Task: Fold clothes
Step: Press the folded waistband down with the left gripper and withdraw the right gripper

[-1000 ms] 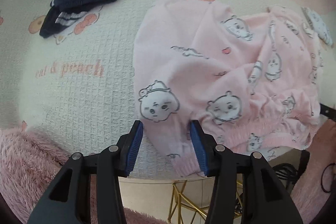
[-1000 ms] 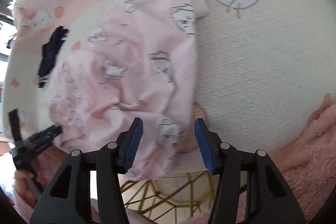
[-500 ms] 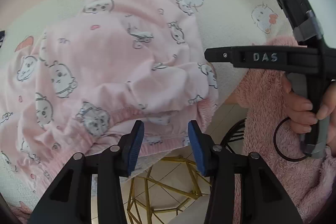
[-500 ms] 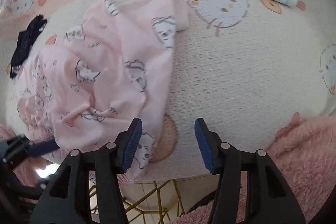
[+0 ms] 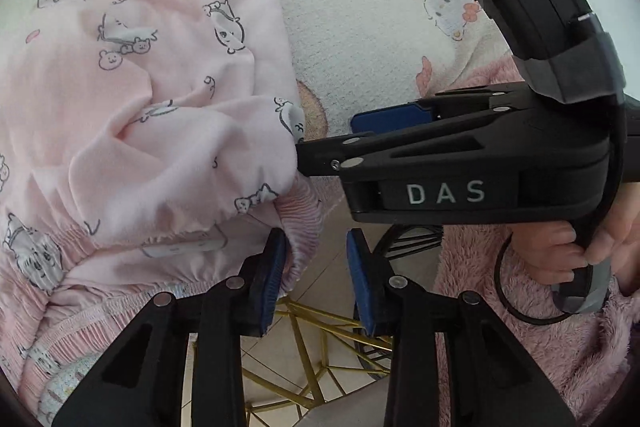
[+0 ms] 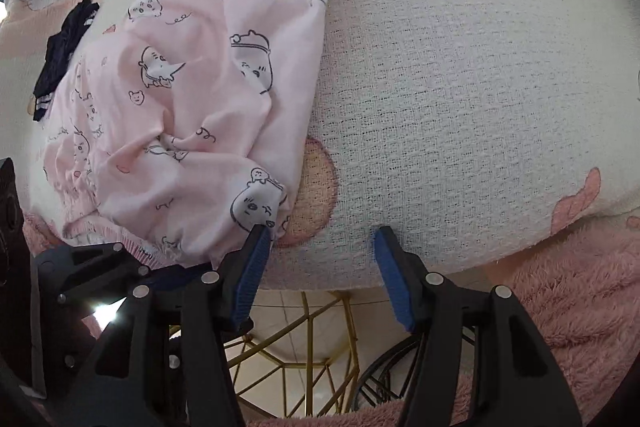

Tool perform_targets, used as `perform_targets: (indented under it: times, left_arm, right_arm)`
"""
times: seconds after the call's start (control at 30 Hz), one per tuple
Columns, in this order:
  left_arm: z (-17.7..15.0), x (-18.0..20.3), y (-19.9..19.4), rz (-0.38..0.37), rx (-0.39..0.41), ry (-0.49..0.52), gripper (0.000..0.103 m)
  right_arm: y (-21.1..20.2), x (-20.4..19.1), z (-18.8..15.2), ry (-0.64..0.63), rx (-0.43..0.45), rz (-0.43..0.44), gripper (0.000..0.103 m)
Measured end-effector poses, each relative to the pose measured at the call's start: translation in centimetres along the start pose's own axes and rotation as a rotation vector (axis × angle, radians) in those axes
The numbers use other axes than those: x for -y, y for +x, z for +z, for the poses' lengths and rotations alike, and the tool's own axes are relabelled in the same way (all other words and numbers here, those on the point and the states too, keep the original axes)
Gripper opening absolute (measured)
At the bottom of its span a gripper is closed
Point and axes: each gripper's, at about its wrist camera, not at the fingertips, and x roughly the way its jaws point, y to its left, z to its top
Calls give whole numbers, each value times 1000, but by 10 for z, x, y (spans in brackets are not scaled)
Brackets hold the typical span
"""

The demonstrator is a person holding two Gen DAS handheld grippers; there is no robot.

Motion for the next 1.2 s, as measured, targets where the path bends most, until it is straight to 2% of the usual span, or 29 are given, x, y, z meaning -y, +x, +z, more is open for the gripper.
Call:
perform_targets:
  times: [0.13,0.37,0.43,0.5,0.57,0.67,0.8,1.0,1.1,1.17,1.2]
  left_arm:
    - [-8,3,-6,-35,13,12,33]
    - [-14,2,-19,-13,-9,46,33]
    - [-12,-1,-29,-20,33,21,33]
    - [-8,-2,-39,-36,85,-2,33]
    - [-1,0,-39,-66,100,-5,33]
    - [8,8,-18,-42,49,28,33]
    - [18,11,9,-6,1,21,33]
    - [17,5,13,59,40,-49,33]
    - [11,3,14,38,34,-22,33]
    - [2,2,15,-14,1,26,33]
    - [-2,9,19,-12,-10,64,33]
  right_arm:
    - [3,-29,-9,-10,7,-34,60]
    - [-13,-6,-21,107,57,32,56]
    - [-21,2,-24,157,84,60,56]
    - [-24,1,-27,168,89,47,56]
    - [-22,-5,-29,162,81,47,56]
    - [-20,-2,-23,149,73,54,56]
    - [-19,17,-7,131,66,65,56]
    - [-18,41,15,100,60,83,56]
    - [-15,32,18,75,53,85,56]
    - [-7,28,21,69,24,73,56]
    - [-4,26,22,62,16,67,57]
